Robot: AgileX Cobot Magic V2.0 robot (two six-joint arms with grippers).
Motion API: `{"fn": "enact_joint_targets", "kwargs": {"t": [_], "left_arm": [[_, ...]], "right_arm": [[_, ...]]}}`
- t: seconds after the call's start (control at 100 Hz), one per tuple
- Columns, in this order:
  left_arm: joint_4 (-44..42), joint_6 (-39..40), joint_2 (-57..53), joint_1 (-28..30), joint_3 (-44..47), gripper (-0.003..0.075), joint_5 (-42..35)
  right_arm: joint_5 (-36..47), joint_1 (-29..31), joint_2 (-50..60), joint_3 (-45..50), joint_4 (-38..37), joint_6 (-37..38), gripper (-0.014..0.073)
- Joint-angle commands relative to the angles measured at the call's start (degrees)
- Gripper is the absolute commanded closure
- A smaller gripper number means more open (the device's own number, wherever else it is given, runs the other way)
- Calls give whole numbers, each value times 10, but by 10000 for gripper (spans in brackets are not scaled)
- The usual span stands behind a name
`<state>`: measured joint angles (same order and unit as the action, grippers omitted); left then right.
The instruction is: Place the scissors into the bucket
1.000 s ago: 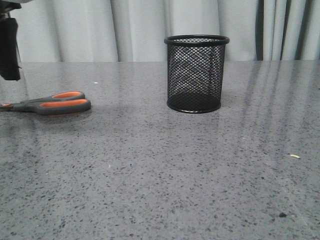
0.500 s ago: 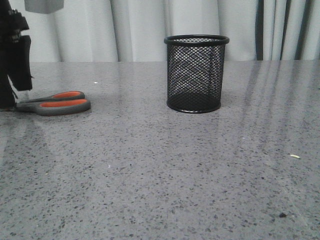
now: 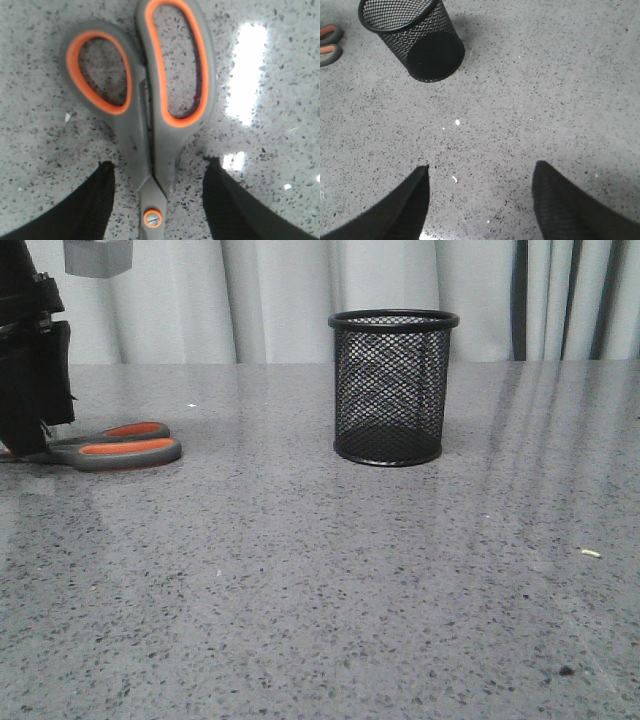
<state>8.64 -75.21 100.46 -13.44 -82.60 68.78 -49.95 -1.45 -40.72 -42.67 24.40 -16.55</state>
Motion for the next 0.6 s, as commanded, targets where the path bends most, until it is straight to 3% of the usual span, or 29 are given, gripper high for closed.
{"fn": "enact_joint_targets", "kwargs": {"t": [0.0,0.49,0.59], "left_arm": [[20,-2,-18,3,-16,349,8],[52,-8,18,3,-16,354,15],[64,-8,19,3,-16,393,20]], "right_arm": [[31,-2,-2,-20,12,-6,189],[28,-2,-2,-20,12,-6,189],[28,-2,-2,-20,12,-6,189]]}}
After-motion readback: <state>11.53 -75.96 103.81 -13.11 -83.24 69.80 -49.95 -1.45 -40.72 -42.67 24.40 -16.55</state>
